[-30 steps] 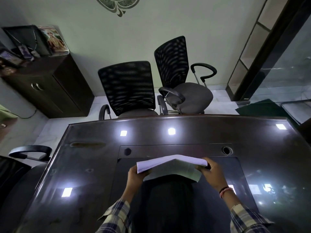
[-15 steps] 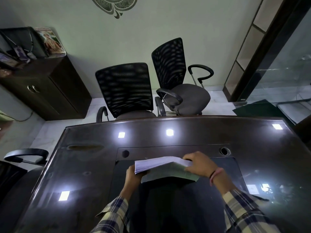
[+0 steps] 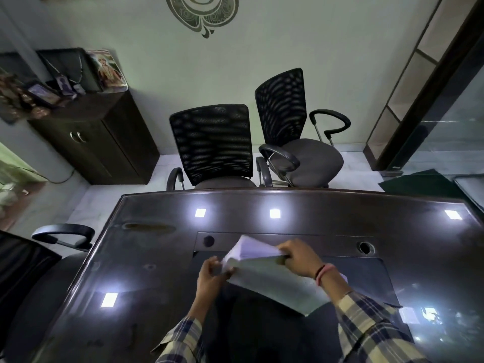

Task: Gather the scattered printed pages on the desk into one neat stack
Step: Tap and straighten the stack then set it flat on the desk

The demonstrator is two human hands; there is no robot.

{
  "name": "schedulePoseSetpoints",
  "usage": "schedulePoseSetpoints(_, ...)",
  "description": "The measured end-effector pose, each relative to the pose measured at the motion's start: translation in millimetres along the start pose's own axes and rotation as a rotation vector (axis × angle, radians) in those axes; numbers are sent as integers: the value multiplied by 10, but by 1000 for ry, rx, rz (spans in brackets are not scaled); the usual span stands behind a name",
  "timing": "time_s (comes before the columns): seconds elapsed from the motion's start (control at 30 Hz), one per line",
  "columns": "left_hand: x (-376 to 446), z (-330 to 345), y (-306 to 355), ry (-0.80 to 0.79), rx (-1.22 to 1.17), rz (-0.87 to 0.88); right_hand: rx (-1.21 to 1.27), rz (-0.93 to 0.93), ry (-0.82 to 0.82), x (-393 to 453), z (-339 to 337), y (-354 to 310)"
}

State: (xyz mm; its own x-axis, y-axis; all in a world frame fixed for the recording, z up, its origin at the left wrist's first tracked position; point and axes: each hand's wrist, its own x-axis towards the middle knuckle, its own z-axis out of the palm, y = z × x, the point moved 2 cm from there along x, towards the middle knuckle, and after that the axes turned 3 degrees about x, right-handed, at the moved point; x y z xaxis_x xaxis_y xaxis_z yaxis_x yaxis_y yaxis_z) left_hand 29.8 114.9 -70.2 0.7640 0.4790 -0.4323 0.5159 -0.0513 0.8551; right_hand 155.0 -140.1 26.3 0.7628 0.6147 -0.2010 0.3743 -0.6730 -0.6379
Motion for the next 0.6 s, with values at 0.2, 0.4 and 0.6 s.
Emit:
schedulePoseSetpoints(0.2,-409,280,259,-366,-319,60,739,123,227,-454,-106,338)
schedulePoseSetpoints(0.4,-372,501,547,-174,-133,141,956,128,327,-717,84,446)
schedulePoseSetpoints(0.6,-520,597,513,-114,-56,168,922,208,374,-799,378,661)
